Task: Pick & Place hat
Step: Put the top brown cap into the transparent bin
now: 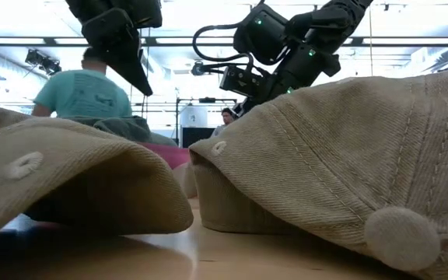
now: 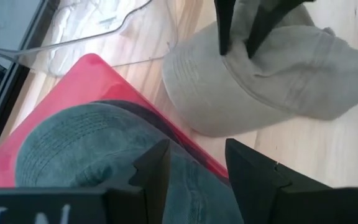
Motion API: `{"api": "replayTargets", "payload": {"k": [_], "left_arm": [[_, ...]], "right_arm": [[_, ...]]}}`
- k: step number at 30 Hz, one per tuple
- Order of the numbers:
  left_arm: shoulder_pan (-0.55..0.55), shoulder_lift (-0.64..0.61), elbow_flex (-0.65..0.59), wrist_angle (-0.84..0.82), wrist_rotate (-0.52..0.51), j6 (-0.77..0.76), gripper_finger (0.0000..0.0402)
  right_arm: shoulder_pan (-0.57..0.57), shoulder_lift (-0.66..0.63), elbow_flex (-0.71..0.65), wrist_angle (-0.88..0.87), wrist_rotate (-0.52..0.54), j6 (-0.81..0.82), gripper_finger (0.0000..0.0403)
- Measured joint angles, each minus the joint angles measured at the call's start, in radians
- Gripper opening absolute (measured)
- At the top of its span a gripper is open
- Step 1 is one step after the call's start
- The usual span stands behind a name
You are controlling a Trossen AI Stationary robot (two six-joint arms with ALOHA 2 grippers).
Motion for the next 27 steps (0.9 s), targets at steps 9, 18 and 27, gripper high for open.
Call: {"api": "replayTargets", "payload": {"k": [9,18,27], "left_arm": [[0.0,0.0,0.0,0.0,0.0,-0.001,0.016],[0.0,0.0,0.0,0.0,0.0,-0.001,0.016],[0.0,0.0,0.0,0.001,0.0,-0.001,0.016]], "right_arm": [[0.02,-0.022,0.0,-0.015,-0.002,0.069,0.0021],[0.103,-0.295,-0.003,-0.142,0.078,0.084,0.0009],[0.061,-0.571,-0.002,-0.101,0.534,-0.183,0.0006]]}}
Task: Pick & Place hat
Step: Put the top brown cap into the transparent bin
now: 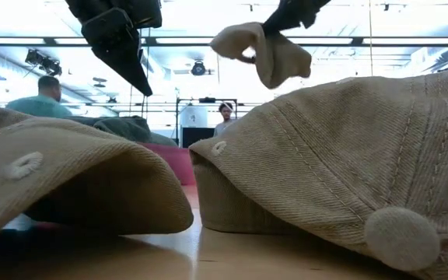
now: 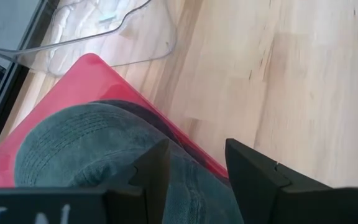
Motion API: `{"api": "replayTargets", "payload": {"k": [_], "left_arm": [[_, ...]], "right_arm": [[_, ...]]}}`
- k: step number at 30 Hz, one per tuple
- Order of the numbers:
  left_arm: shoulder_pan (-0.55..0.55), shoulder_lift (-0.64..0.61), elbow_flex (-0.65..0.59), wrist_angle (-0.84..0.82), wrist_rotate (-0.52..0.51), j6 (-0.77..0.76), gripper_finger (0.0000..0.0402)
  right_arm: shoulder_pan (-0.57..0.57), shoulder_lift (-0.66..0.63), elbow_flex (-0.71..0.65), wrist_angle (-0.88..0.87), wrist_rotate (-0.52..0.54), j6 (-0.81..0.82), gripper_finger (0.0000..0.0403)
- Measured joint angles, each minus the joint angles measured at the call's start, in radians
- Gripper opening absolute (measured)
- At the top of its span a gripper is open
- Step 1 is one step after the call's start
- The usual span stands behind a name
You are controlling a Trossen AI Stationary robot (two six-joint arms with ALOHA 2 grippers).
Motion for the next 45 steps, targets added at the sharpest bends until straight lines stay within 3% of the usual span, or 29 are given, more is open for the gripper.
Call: {"api": "replayTargets", "payload": {"k": [8,12,17,27,40,45], "left_arm": [[0.0,0.0,0.0,0.007,0.0,0.001,0.016],[0.0,0.0,0.0,0.007,0.0,0.004,0.016],[0.0,0.0,0.0,0.007,0.0,-0.003,0.016],[0.0,0.0,0.0,0.007,0.0,-0.005,0.016],[0.0,0.0,0.0,0.007,0.0,-0.005,0.016],[0.0,0.0,0.0,0.007,0.0,-0.004,0.016]], "right_arm": [[-0.208,0.029,0.001,0.091,-0.029,-0.132,0.0005],[-0.31,0.118,0.001,0.139,-0.124,-0.152,0.0005],[-0.375,0.27,0.001,0.193,-0.139,-0.189,0.0005],[-0.368,0.472,0.001,0.168,-0.14,-0.306,0.0006],[-0.314,0.438,0.001,0.227,-0.103,-0.429,0.0008],[-0.277,0.433,0.001,0.231,-0.134,-0.452,0.0008]]}}
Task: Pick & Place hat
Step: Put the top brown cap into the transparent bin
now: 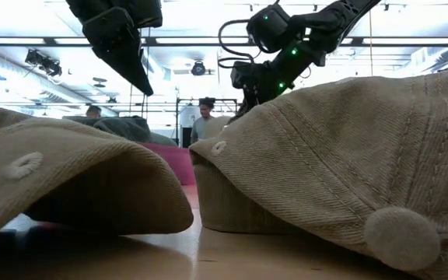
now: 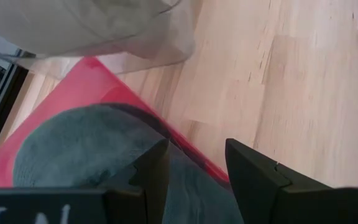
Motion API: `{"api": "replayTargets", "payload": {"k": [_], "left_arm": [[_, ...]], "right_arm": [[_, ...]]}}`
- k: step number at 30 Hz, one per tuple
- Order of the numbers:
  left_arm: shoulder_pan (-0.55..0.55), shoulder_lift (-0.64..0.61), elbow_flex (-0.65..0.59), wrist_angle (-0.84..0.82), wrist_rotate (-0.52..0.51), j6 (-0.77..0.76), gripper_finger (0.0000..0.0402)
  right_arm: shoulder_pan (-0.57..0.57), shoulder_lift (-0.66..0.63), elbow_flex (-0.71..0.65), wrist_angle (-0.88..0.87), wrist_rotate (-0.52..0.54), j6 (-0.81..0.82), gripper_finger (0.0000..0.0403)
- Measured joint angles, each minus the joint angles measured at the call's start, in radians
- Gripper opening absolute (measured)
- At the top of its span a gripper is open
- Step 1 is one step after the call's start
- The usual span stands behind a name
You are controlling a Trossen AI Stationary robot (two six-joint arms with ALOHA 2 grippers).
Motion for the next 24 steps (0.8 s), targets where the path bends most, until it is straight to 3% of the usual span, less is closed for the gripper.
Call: {"api": "replayTargets", "payload": {"k": [5,12,17,24], "left_arm": [[0.0,0.0,0.0,0.0,-0.001,-0.002,0.016],[0.0,0.0,0.0,0.0,-0.001,-0.002,0.016],[0.0,0.0,0.0,0.0,-0.001,-0.003,0.016],[0.0,0.0,0.0,0.0,-0.001,-0.002,0.016]], "right_arm": [[0.023,0.0,0.0,-0.005,-0.04,0.008,0.0008],[0.023,0.0,0.0,-0.024,-0.184,0.042,0.0008],[0.005,0.0,0.0,-0.053,-0.266,0.204,0.0009],[-0.066,0.0,0.0,-0.232,-0.331,0.411,0.0013]]}}
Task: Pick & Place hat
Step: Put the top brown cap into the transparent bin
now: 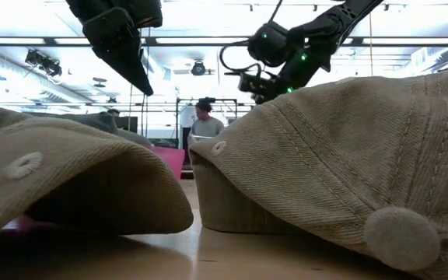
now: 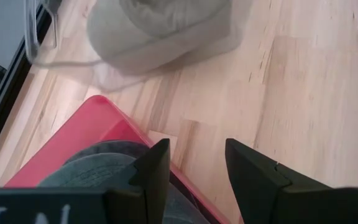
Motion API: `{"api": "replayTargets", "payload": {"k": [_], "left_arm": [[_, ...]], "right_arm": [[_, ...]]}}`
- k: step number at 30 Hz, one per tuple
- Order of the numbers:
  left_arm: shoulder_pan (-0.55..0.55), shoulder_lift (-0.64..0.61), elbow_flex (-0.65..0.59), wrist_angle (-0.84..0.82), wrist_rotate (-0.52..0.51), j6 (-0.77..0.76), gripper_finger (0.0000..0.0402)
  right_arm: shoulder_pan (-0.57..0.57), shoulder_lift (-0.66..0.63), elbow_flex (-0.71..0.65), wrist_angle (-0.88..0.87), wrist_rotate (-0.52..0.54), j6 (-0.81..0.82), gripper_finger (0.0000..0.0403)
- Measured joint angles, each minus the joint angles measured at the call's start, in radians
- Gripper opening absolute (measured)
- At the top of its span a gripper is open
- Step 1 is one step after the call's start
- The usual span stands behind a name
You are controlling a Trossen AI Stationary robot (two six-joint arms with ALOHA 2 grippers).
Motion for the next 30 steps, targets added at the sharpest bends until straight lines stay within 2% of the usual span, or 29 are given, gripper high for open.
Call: {"api": "replayTargets", "payload": {"k": [4,9,15,19,25,27,30], "left_arm": [[0.0,0.0,0.0,0.0,0.0,0.0,0.016],[0.0,0.0,0.0,0.0,0.0,-0.001,0.016],[0.0,0.0,0.0,0.0,0.0,-0.001,0.016],[0.0,0.0,0.0,0.0,0.0,-0.001,0.016],[0.0,0.0,0.0,0.0,0.0,-0.001,0.016],[0.0,0.0,0.0,0.0,0.0,0.0,0.016],[0.0,0.0,0.0,0.001,0.0,0.0,0.016]], "right_arm": [[-0.032,0.0,0.0,-0.028,0.002,0.047,0.0039],[-0.048,0.0,0.0,-0.042,0.014,0.035,0.0097],[-0.006,-0.028,0.0,-0.067,0.191,0.003,0.0168],[0.051,-0.085,0.0,-0.189,0.288,0.005,0.0198],[0.109,-0.188,0.0,-0.364,0.374,0.185,0.0206],[0.101,-0.206,0.0,-0.377,0.411,0.24,0.0199],[0.075,-0.21,0.0,-0.379,0.395,0.289,0.0178]]}}
